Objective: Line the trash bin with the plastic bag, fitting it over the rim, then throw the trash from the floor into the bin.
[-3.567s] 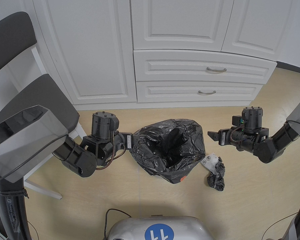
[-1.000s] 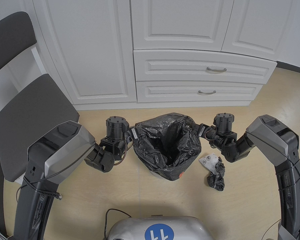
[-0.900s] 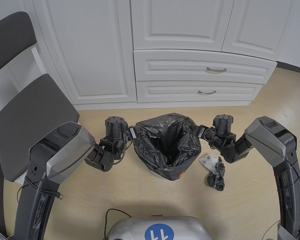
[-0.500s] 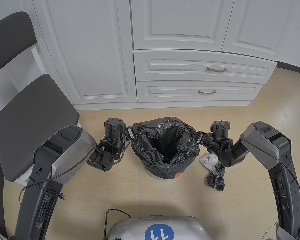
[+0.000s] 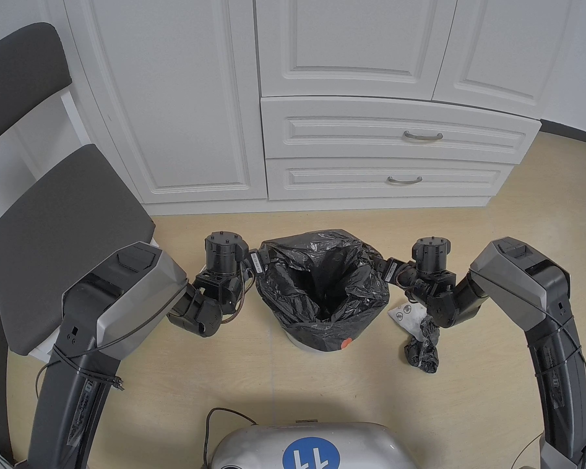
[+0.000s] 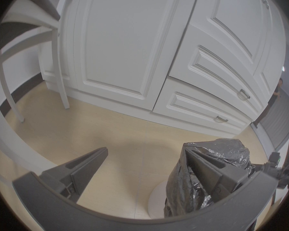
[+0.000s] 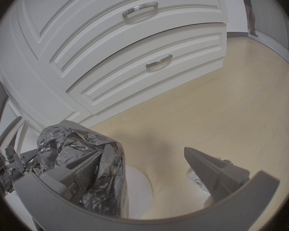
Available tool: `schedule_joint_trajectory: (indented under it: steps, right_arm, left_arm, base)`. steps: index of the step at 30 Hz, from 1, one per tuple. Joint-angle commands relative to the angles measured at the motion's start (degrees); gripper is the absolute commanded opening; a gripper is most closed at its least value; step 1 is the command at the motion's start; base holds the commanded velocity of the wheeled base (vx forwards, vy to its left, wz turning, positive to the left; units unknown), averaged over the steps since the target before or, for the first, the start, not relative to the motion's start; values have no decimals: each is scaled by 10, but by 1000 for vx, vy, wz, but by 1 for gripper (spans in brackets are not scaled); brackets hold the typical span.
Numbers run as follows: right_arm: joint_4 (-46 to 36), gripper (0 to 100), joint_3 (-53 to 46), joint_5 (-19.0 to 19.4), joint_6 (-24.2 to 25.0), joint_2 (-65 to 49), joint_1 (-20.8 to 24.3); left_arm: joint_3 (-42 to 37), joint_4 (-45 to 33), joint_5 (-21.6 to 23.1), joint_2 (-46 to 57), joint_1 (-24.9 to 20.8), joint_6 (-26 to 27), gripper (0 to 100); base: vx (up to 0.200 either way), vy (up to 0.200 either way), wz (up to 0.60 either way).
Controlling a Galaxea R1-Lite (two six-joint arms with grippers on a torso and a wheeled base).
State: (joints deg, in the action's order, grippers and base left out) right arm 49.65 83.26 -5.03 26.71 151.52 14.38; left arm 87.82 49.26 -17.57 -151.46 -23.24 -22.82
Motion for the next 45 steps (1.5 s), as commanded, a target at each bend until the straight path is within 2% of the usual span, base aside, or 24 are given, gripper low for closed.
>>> schedule_joint_trajectory:
  steps: [1, 3, 5, 7, 8, 9, 11, 12, 14, 19, 45]
  right_arm:
    - [5, 100, -49, 18, 0, -56, -8]
    - [9, 100, -87, 61, 9, -93, -9]
    - [33, 100, -163, 155, 37, -145, -12]
    - [80, 100, -232, 247, 40, -167, -23]
    - [84, 100, -237, 254, 40, -168, -24]
    - [151, 100, -285, 318, 39, -168, -33]
    - [226, 100, -319, 361, 40, -159, -40]
    - [258, 100, -331, 371, 40, -151, -42]
    - [296, 100, -342, 374, 39, -141, -41]
    - [296, 100, -343, 374, 39, -141, -39]
    - [297, 100, -332, 369, 40, -140, -35]
  left_arm:
    - [-31, 2, -25, 42, -9, 38, 100]
    - [-52, 7, -41, 61, -16, 72, 100]
    - [-82, 10, -75, 85, -29, 118, 100]
    - [-102, 15, -111, 104, -39, 155, 100]
    - [-104, 15, -113, 105, -40, 159, 100]
    - [-123, 18, -144, 116, -44, 197, 100]
    - [-140, 32, -176, 121, -45, 237, 100]
    - [-148, 47, -190, 122, -45, 255, 100]
    - [-160, 92, -209, 121, -44, 290, 100]
    - [-179, 135, -213, 116, -43, 336, 100]
    - [-181, 133, -214, 116, -44, 340, 100]
  base:
    - [0, 0, 0]
    - [0, 0, 0]
    - [0, 0, 0]
    - [0, 0, 0]
    - [0, 0, 0]
    - [0, 0, 0]
    - [0, 0, 0]
    - [0, 0, 0]
    - [0, 0, 0]
    - [0, 0, 0]
    - [0, 0, 0]
